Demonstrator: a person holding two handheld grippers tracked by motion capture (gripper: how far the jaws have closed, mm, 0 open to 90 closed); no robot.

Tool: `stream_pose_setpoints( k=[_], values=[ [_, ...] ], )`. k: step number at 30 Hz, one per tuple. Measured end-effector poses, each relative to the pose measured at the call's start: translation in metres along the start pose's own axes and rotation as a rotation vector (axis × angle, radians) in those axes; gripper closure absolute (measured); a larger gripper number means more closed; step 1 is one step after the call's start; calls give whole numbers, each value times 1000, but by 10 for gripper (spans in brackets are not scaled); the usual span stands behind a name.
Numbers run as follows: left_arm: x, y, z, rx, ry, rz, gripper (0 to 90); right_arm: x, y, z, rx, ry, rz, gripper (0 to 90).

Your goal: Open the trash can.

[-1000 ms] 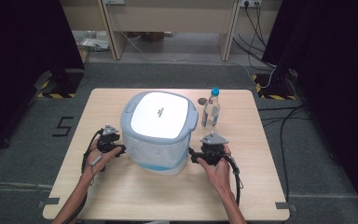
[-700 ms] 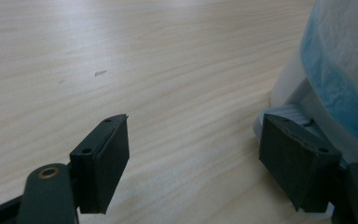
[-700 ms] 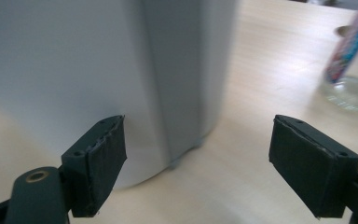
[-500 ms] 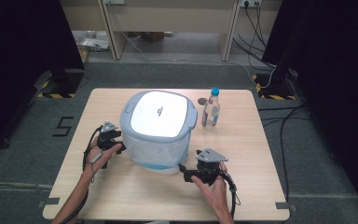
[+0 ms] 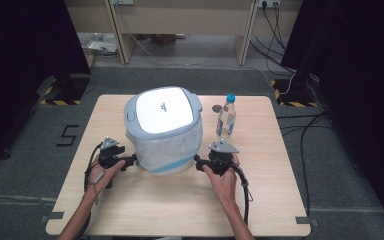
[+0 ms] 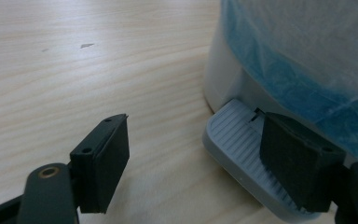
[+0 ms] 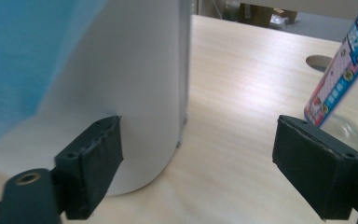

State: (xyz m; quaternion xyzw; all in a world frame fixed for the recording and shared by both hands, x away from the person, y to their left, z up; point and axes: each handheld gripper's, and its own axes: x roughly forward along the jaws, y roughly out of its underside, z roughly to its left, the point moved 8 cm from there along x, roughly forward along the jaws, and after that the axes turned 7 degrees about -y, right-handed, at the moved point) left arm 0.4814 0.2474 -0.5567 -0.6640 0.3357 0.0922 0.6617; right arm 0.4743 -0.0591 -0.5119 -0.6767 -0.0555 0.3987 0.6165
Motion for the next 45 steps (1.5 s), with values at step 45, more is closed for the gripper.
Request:
stream_pose_setpoints(
  k=[45],
  values=[
    [-21, 28, -62, 126, 95, 24, 263, 55, -46, 32, -83, -126, 50, 265]
  ],
)
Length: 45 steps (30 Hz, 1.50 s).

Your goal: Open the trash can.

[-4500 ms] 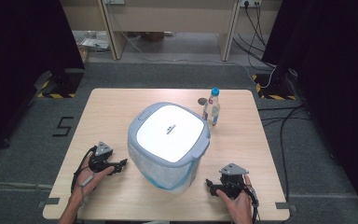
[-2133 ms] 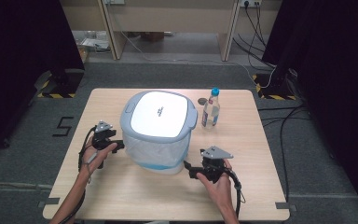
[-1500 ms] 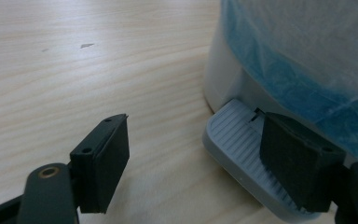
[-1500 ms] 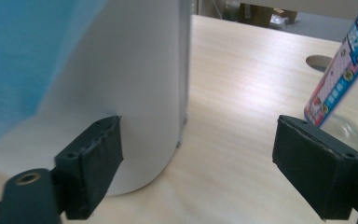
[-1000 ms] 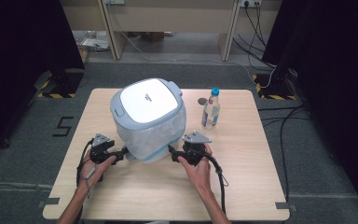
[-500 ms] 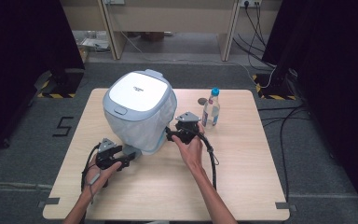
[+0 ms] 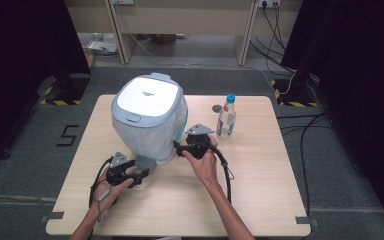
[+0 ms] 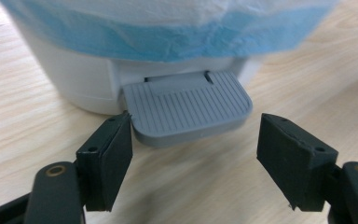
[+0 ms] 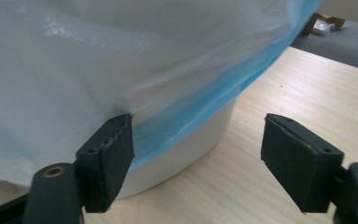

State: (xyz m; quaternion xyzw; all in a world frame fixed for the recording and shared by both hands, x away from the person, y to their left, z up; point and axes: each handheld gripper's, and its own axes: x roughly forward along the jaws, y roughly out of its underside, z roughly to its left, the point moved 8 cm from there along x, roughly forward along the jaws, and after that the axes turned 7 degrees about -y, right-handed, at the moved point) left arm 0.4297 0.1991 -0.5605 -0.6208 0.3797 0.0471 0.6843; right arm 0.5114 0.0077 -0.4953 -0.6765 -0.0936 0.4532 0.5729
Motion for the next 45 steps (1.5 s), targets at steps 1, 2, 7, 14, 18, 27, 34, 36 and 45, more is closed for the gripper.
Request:
stream_pose_setpoints(
  k=[1, 2, 7, 14, 18, 27, 34, 36, 45],
  values=[
    [0, 0, -2, 2, 6, 1, 263, 1, -1, -3, 1, 1, 0, 270],
    [0, -1, -6, 7, 9, -1, 263, 2, -1, -6, 3, 1, 3, 270],
    [0, -8, -18, 6, 33, -18, 253, 10, -8, -21, 9, -12, 27, 271],
    [-4, -15, -21, 2, 33, -74, 266, 11, -13, -28, 26, -9, 26, 244],
    [-10, -24, -26, 5, 49, -117, 277, -1, -8, -25, 36, -4, 18, 244],
    [-1, -25, -47, 49, 102, -113, 312, -29, 18, -28, 47, 4, 17, 236],
    [2, -26, -48, 62, 101, -114, 331, -43, 39, -35, 93, 12, 8, 235],
    [-1, -27, -49, 69, 100, -116, 328, -45, 43, -35, 97, 12, 7, 231],
    [-25, -46, -46, 68, 95, -148, 366, -49, 60, -35, 85, 20, 46, 233]
  ],
)
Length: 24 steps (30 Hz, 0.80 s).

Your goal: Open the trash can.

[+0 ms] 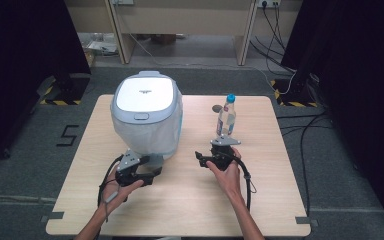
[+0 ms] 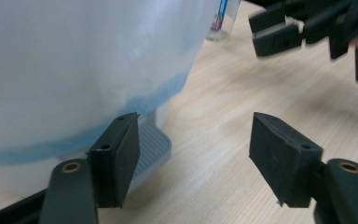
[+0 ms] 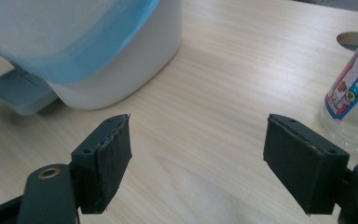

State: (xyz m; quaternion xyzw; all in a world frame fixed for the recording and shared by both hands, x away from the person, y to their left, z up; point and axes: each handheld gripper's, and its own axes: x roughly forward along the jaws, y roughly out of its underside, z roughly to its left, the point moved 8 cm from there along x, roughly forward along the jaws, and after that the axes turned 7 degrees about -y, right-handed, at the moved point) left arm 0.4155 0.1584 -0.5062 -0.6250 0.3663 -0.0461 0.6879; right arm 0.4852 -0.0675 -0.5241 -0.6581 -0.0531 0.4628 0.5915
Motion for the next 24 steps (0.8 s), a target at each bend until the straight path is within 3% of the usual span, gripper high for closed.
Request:
stream_pose_setpoints(
  k=[1, 3, 4, 10, 15, 24],
  values=[
    [-4, -4, 1, -1, 1, -8, 366, -1, 2, -1, -3, 3, 3, 234],
    [-9, -11, 2, -6, 1, -21, 508, -4, 7, -1, 3, 2, 5, 234],
    [-12, -13, 3, -6, 1, -26, 508, -4, 7, -1, 3, 2, 5, 234],
    [-34, -33, 11, 10, -40, -97, 805, -11, 17, -2, -4, 15, 15, 235],
    [-55, -54, 13, 17, -44, -164, 888, -14, 29, -3, -9, 17, 38, 234],
    [-76, -92, 14, 13, -13, -215, 896, -15, 44, -5, 7, 24, 59, 238]
  ],
)
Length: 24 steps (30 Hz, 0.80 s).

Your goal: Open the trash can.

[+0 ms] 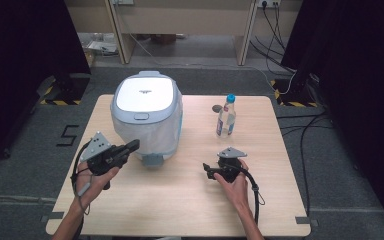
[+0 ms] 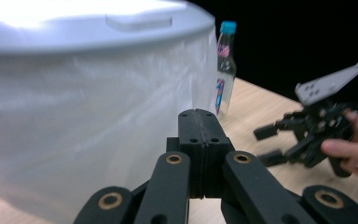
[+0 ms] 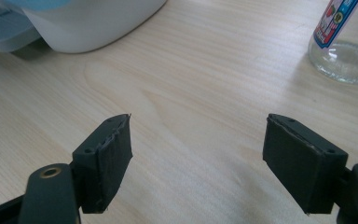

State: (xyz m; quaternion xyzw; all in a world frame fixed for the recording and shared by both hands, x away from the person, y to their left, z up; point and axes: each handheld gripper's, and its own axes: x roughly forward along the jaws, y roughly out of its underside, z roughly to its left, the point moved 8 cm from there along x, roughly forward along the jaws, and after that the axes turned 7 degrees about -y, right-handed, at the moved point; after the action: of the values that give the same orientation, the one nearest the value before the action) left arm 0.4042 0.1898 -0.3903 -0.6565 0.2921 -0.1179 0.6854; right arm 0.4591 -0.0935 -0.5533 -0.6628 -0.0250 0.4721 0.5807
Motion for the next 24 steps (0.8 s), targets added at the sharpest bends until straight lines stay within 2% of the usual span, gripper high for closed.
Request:
stream_pose_setpoints(
  k=[3, 4, 6, 9, 11, 16, 18, 24],
  values=[
    [0, -22, 1, 18, -2, -19, 896, 1, 3, 1, -8, 3, 2, 243],
    [0, -22, 1, 18, -2, -19, 896, 1, 3, 1, -8, 3, 2, 243],
    [2, -32, 4, 25, -7, -25, 896, 2, 5, 1, -3, -1, 8, 247],
    [5, -45, 8, 20, -11, -34, 896, 3, 11, 0, 8, -3, 16, 247],
    [11, -57, 14, -6, -8, -40, 896, 3, 12, 0, 8, -2, 9, 247],
    [21, -64, 18, 1, -22, -29, 896, 2, 13, -1, 10, -2, 11, 248],
    [26, -65, 20, -18, -12, -21, 896, 1, 13, -2, 15, -4, 11, 248],
    [38, -62, 23, 4, -34, 5, 895, 0, 14, -2, 15, -2, 16, 248]
  ],
)
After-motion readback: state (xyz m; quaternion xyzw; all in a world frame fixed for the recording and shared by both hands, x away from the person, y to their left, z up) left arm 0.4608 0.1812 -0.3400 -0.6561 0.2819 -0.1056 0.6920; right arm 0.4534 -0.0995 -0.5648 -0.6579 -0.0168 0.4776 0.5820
